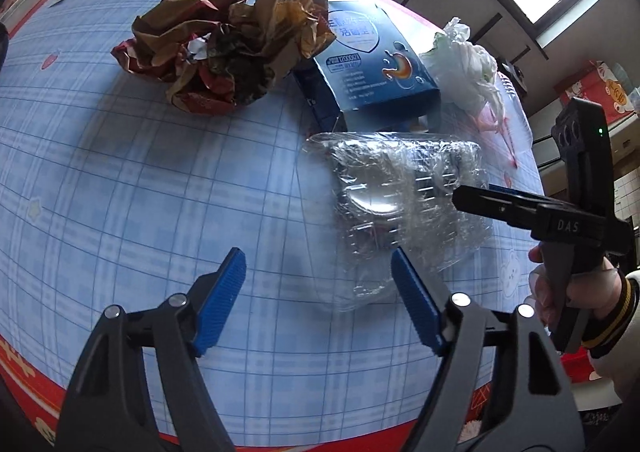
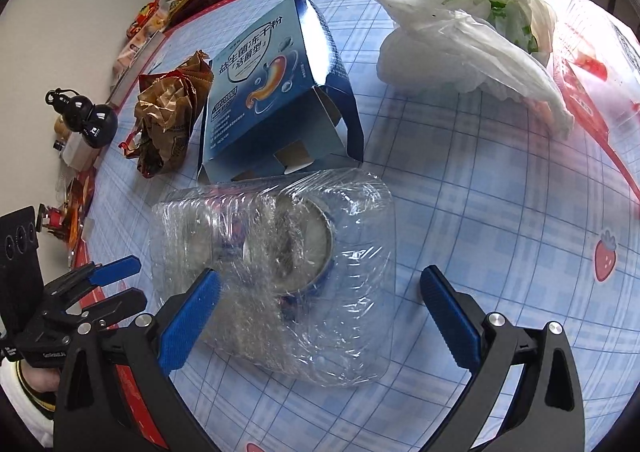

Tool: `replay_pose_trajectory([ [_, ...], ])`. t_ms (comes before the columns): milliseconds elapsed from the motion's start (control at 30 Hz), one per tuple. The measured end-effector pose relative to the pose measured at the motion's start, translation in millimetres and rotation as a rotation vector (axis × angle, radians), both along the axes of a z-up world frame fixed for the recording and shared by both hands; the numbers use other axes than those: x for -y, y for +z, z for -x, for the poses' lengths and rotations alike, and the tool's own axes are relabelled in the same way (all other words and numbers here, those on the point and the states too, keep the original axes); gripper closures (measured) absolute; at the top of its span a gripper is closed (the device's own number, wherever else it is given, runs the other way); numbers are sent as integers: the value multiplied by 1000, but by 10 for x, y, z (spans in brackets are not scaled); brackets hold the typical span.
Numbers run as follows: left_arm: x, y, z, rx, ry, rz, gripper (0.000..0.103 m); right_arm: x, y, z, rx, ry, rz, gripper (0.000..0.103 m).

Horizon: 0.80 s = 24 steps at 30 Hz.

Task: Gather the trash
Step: 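Close the left tool on the crumpled brown-red snack wrapper and lift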

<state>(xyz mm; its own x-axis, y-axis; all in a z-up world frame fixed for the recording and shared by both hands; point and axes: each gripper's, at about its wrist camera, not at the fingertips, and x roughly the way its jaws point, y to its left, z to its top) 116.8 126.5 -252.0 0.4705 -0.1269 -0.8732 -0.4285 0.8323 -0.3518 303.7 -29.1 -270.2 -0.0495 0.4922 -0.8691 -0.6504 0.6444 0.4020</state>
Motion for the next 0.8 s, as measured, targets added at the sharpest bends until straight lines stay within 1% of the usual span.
replay_pose_trajectory([
  [133, -6, -7, -95, 4, 14, 10, 29, 18, 3, 6, -7, 0, -7, 5],
  [233, -50, 33, -129, 2, 24, -15, 29, 28, 3, 3, -12, -1, -13, 5],
  [300, -157, 65, -138, 3, 48, -24, 29, 31, 2, -3, -14, -3, -16, 5],
  [433, -505, 164, -150, 5, 110, -64, 26, 41, 2, -12, -12, -7, -15, 5],
  [467, -596, 195, -154, 10, 132, -74, 20, 32, 4, -11, -10, -8, -13, 5],
  [500, -691, 228, -156, 21, 160, -83, 11, 30, 4, -11, -8, -10, -12, 5],
  [533, -798, 249, -146, 37, 186, -84, 9, 23, 7, -9, -6, -11, -10, 5],
  [600, -974, 246, -196, 51, 227, -43, 8, 14, 8, -6, -1, -12, -6, 5],
  [700, -1192, 199, -281, 77, 308, 57, 8, 6, 8, 2, 4, -11, -2, 5],
  [800, -1314, 221, -388, 104, 371, 83, 6, -31, 7, 10, 5, -13, 6, 5],
])
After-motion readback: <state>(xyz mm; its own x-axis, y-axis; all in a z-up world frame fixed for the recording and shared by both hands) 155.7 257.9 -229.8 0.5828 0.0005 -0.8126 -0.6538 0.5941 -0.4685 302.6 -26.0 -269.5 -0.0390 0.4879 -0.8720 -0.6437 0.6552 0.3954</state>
